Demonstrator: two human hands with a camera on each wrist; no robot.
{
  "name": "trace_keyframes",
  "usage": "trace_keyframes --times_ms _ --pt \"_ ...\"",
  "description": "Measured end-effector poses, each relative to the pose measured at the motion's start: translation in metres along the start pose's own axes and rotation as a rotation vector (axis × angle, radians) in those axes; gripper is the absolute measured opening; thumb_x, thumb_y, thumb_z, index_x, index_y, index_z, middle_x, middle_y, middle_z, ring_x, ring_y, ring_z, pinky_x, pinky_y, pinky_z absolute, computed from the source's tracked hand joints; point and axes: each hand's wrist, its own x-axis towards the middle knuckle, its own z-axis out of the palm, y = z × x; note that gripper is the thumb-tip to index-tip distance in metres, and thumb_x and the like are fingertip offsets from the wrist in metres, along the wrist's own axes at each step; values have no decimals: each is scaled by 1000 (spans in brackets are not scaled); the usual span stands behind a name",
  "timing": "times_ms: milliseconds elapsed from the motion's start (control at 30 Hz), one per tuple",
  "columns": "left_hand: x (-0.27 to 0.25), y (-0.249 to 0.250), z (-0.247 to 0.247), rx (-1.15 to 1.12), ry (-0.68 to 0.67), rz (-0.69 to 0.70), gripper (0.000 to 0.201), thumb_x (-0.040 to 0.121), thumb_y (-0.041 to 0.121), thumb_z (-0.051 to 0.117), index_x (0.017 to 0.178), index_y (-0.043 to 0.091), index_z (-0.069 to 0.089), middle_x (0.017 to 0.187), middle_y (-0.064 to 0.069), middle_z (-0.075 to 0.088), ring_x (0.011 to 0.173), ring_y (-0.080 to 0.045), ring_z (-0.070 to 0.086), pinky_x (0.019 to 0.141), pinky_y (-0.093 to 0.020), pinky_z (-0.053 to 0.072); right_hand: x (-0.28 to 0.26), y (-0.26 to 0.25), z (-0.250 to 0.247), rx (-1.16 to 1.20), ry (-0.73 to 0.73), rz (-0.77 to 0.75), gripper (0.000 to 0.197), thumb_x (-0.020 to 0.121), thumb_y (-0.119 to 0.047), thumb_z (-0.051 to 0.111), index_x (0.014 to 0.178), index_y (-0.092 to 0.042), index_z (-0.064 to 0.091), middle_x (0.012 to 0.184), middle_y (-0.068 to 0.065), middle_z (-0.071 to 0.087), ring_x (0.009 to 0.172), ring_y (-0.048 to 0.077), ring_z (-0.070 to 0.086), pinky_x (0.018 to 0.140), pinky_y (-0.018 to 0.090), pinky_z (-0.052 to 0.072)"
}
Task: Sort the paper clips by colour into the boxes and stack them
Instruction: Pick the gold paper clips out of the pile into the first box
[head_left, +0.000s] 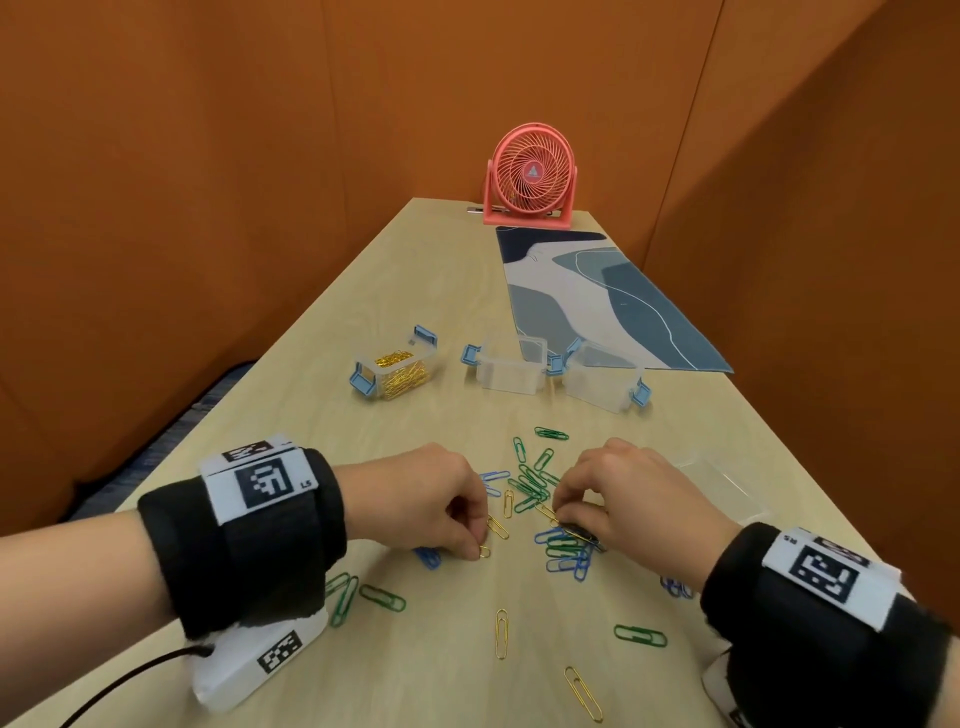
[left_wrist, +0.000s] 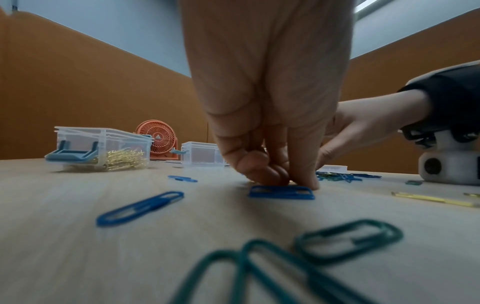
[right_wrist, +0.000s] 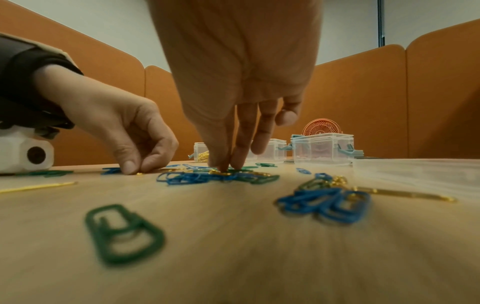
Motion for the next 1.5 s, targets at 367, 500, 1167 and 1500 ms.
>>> trace_keyframes --times_ms 367,500,1167,1500 --pt "12 7 -4 12 51 100 15 82 19 70 96 16 70 81 8 61 66 0 52 65 -5 39 18 -3 7 133 -49 28 5 81 -27 67 85 -25 69 81 -11 62 79 4 45 68 20 34" --pt "13 6 -2 72 31 91 9 86 23 65 93 17 67 89 2 59 72 -5 50 67 -10 39 16 -2 10 154 -106 2 9 86 -22 59 77 -25 59 71 -14 52 84 7 41 75 21 36" --pt "-3 2 2 99 -37 6 5 90 22 55 85 20 57 83 5 57 69 -6 49 63 -12 41 -15 25 0 217 136 151 19 92 -13 50 96 -18 68 92 -4 64 82 10 55 74 16 39" --pt "-9 2 -11 -423 23 -207 17 73 12 79 87 5 72 74 -8 69 55 -8 59 60 -17 52 -4 26 0 220 -7 187 15 86 -13 62 97 -15 72 97 2 69 84 12 61 80 19 49"
